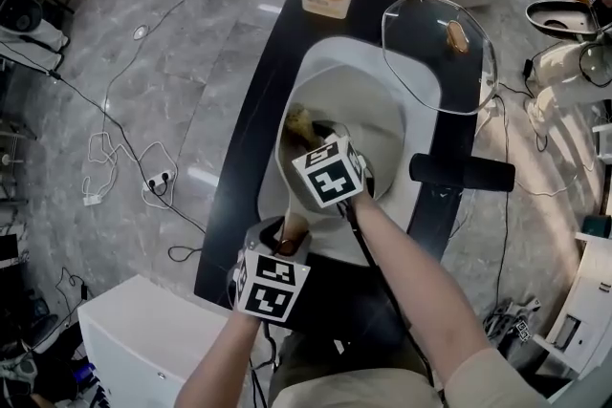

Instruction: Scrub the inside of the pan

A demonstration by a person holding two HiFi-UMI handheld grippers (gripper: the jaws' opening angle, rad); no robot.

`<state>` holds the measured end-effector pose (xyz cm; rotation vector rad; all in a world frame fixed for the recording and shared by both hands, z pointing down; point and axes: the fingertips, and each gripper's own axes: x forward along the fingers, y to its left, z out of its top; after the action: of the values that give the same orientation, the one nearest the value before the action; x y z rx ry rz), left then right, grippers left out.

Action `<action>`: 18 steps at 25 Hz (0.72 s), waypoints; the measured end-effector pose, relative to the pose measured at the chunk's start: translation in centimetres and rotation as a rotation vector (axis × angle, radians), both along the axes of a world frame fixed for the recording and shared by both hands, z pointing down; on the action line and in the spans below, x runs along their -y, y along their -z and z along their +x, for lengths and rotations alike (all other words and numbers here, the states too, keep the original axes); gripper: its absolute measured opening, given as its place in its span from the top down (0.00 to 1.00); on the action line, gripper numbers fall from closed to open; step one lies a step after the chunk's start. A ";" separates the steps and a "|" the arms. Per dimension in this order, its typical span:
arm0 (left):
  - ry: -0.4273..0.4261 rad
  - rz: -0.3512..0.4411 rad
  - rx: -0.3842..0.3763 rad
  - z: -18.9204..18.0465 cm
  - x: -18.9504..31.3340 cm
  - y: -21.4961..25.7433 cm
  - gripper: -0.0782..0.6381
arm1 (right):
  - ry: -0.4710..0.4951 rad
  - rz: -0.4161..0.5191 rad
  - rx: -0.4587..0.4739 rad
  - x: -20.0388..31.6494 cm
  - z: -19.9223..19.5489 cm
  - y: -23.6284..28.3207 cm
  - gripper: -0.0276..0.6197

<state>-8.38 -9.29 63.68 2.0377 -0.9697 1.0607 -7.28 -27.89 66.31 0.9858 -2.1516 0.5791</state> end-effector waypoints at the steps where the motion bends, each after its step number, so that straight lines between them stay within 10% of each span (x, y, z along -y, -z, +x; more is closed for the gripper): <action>1: 0.000 0.000 -0.001 0.0 0.0 0.0 0.60 | -0.015 0.028 -0.016 0.8 0.5 0.0 0.73; 9: 0.000 0.002 -0.002 0.0 0.2 -0.1 0.60 | -0.136 0.075 -0.191 3.7 6.9 -2.6 0.73; 18: 0.003 -0.008 0.001 -0.1 0.1 -0.2 0.60 | -0.038 -0.228 -0.356 -3.7 10.3 -7.8 0.74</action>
<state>-8.52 -9.37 63.84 2.0287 -0.9670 1.0628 3.05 -24.21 74.14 0.9270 -1.7165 0.6009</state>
